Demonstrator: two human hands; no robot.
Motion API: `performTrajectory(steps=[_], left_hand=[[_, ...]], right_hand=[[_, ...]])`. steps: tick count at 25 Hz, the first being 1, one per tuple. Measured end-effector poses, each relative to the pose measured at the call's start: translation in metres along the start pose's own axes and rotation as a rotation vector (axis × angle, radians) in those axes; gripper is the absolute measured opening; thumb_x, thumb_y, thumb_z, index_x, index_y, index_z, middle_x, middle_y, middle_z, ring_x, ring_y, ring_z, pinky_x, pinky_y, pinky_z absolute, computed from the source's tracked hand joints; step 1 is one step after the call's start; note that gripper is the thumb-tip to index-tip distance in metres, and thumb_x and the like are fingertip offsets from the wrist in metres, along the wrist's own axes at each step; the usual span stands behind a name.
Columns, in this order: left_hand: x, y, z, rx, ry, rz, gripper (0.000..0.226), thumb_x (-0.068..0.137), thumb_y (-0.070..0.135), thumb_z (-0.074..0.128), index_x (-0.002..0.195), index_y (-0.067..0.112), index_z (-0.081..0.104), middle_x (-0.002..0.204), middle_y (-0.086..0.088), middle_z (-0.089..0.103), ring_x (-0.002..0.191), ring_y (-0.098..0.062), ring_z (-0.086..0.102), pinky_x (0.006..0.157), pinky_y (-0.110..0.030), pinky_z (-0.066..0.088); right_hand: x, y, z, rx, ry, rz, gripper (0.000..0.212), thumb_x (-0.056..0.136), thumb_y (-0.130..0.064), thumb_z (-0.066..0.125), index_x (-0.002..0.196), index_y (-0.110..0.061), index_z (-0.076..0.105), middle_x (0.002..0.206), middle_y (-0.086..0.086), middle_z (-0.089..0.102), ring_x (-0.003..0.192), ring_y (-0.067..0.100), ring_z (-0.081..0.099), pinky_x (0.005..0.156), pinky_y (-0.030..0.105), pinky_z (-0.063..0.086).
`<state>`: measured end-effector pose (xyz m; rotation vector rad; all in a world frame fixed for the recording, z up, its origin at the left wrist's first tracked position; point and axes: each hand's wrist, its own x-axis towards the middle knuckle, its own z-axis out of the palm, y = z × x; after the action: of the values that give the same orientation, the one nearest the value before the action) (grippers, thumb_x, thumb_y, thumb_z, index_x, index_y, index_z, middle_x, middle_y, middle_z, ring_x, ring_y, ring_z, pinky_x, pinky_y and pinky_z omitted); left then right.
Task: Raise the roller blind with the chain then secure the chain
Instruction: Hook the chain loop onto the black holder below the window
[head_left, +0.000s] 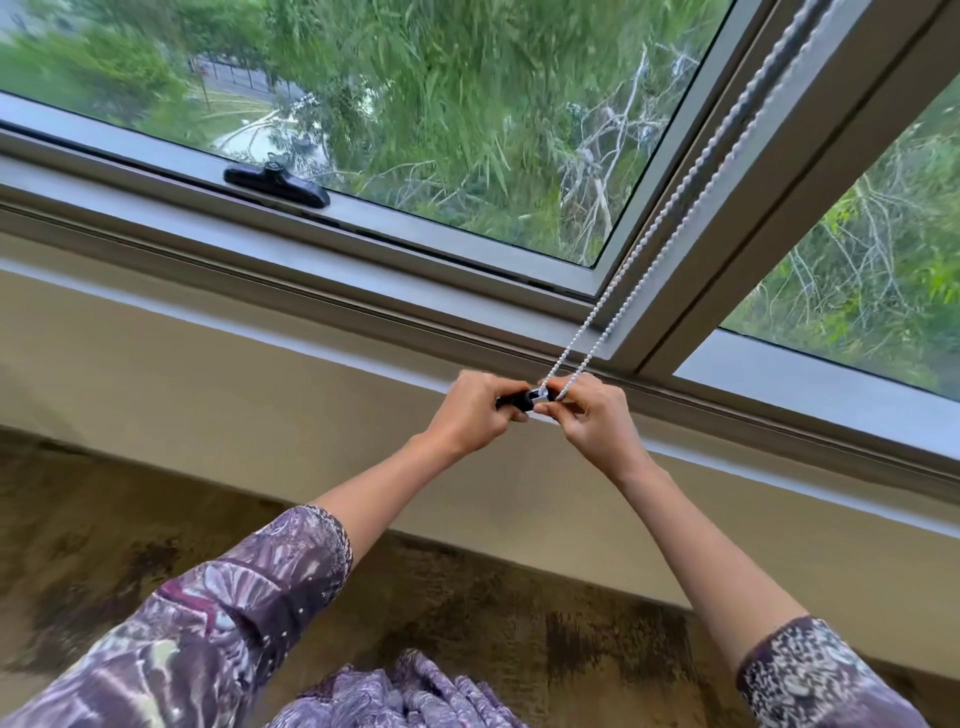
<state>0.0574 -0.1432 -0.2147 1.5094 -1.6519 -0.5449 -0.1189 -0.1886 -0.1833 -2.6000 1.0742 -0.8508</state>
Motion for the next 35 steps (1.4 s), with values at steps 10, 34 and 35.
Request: performTrajectory(steps=[10,34,35], left_hand=[[0.009,-0.002,-0.006,0.005,-0.126,-0.02,0.023,0.077,0.016,0.072,0.099,0.02,0.074,0.093,0.001,0.077,0.089,-0.016,0.069,0.081,-0.033,0.052],[0.0,0.01,0.039,-0.161,-0.035,-0.118,0.031,0.078,0.021,0.068,0.106,0.032,0.07,0.1,0.011,0.075,0.096,0.001,0.064,0.088,-0.016,0.046],[-0.001,0.012,0.042,-0.145,-0.044,-0.116,0.029,0.077,0.022,0.068,0.104,0.032,0.07,0.097,0.012,0.076,0.095,0.003,0.063,0.085,-0.013,0.045]], right_hand=[[0.01,0.001,0.0,-0.028,-0.067,-0.023,0.018,0.076,-0.013,0.077,0.092,-0.005,0.073,0.078,0.01,0.07,0.073,0.029,0.063,0.068,0.038,0.053],[-0.024,-0.002,0.015,0.463,0.162,0.489,0.018,0.08,-0.013,0.074,0.098,-0.011,0.071,0.094,0.001,0.071,0.09,0.011,0.065,0.078,0.032,0.055],[-0.028,-0.003,0.015,0.499,0.193,0.52,0.018,0.079,-0.013,0.075,0.096,-0.01,0.071,0.093,0.001,0.071,0.088,0.012,0.065,0.076,0.034,0.055]])
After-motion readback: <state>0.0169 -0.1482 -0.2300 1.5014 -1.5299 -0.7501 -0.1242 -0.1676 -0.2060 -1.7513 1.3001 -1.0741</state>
